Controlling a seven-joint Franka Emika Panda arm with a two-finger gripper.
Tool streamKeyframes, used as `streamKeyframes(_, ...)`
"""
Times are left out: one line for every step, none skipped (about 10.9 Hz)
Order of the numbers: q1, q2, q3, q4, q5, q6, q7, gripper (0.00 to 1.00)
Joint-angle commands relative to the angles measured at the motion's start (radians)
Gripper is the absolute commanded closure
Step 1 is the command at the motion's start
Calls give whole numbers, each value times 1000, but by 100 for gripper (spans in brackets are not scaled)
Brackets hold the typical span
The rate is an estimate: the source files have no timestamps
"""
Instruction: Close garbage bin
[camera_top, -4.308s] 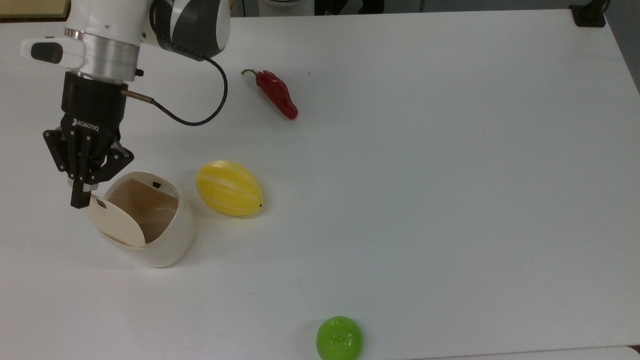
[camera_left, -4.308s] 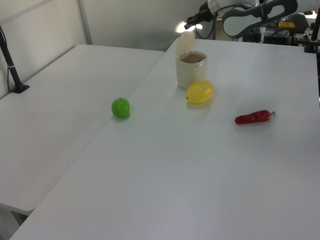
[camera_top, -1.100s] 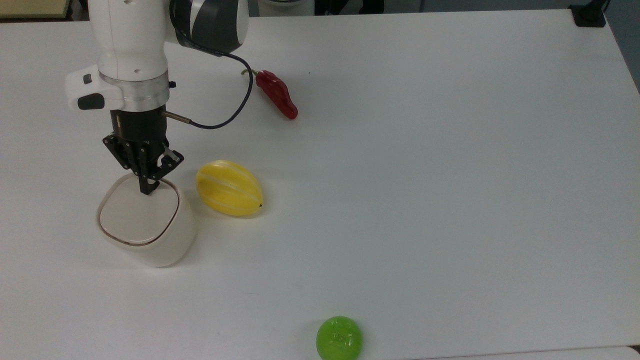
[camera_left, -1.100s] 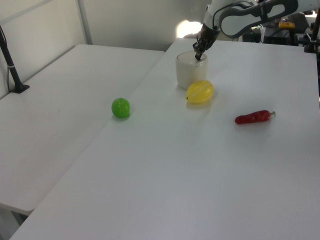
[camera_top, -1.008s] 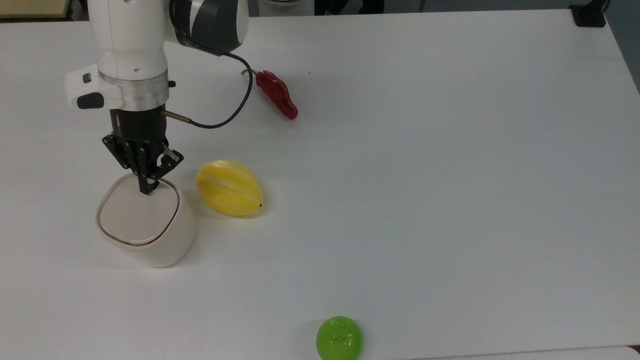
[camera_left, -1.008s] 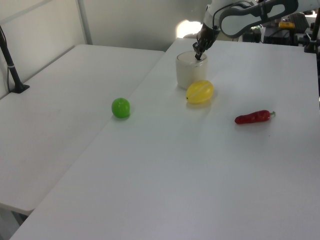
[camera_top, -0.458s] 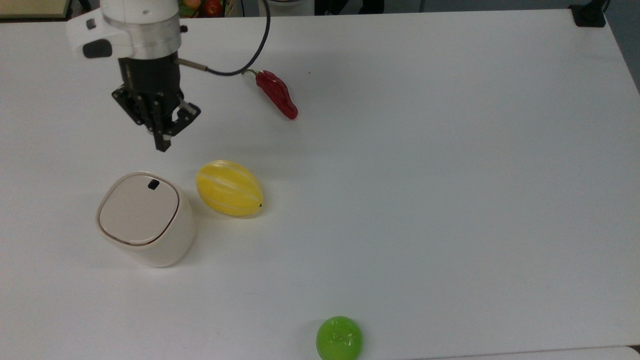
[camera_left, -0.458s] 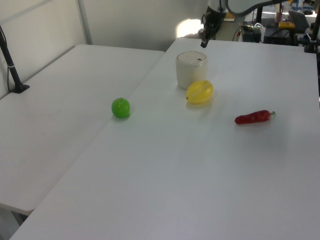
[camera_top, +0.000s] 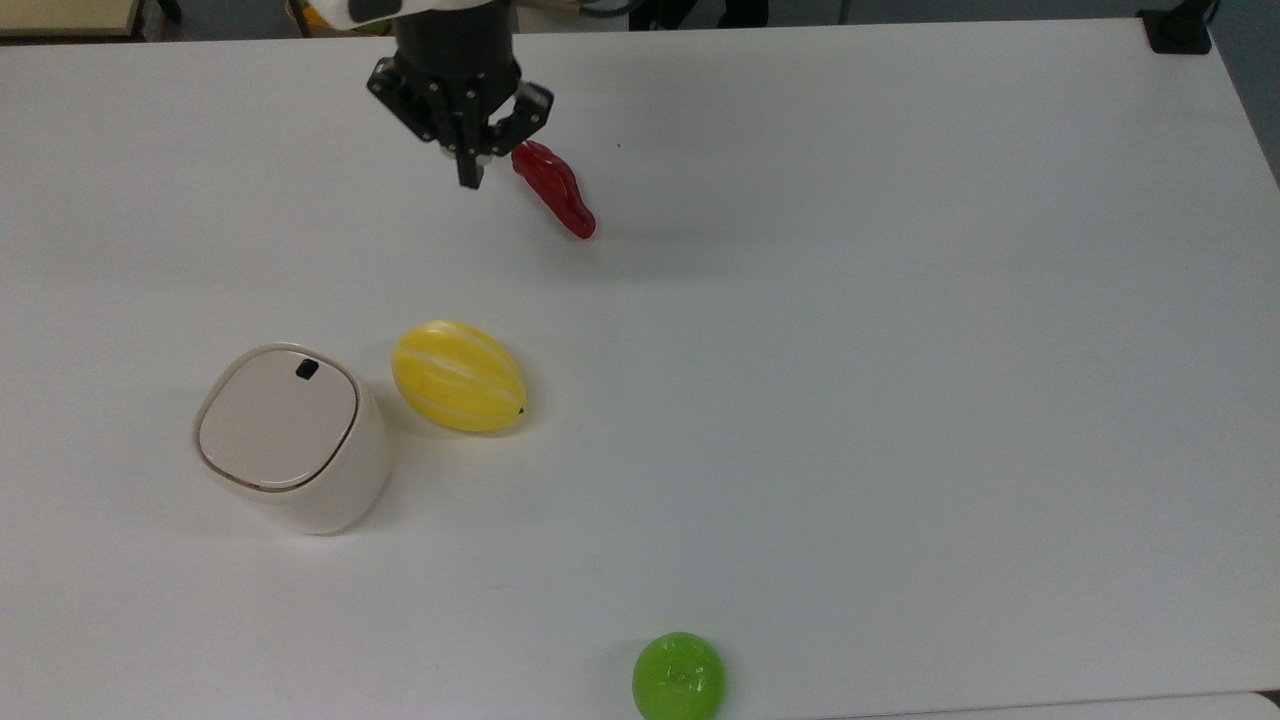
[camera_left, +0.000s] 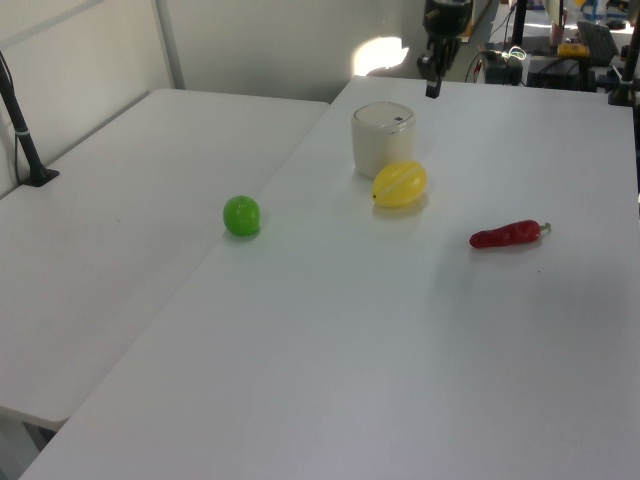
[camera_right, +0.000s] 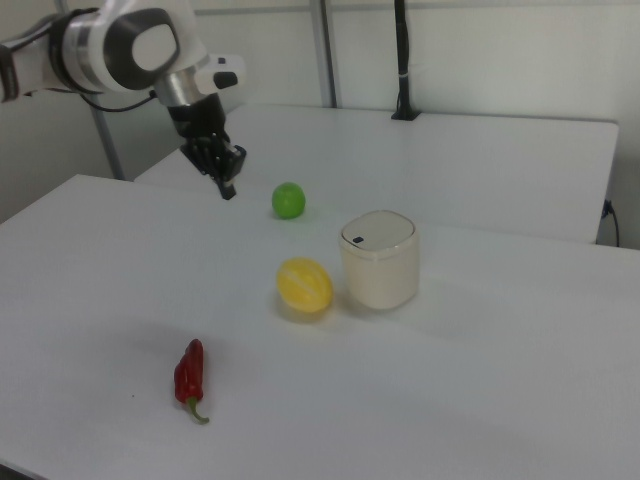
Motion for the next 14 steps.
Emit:
streamKeyframes(51, -96, -12, -54, 7, -166, -142, 100)
streamKeyframes(58, -110, -12, -64, 8, -200, -152, 100)
streamKeyframes(69, -128, -12, -80, 7, -211, -152, 100)
streamKeyframes(69, -137, -12, -87, 10, -213, -150, 92)
streamKeyframes(65, -142, -12, -87, 11, -227, -150, 62)
streamKeyframes(63, -143, -13, -84, 8, -236, -150, 20)
streamKeyframes(66, -143, -15, -84, 5, -233, -149, 8)
streamKeyframes(69, -142, -15, -85, 4, -228, -141, 0)
streamKeyframes(66, -142, -15, -85, -2, -230, -140, 0)
streamKeyframes(63, -142, -15, -85, -2, -236, -140, 0)
streamKeyframes(60, -142, -15, -85, -2, -236, -140, 0)
streamKeyframes(58, -142, -16, -81, -2, -233, -137, 0)
streamKeyframes(57, -142, -22, -76, 5, -227, -134, 0)
streamKeyframes(57, -142, -24, -74, 14, -225, -129, 0)
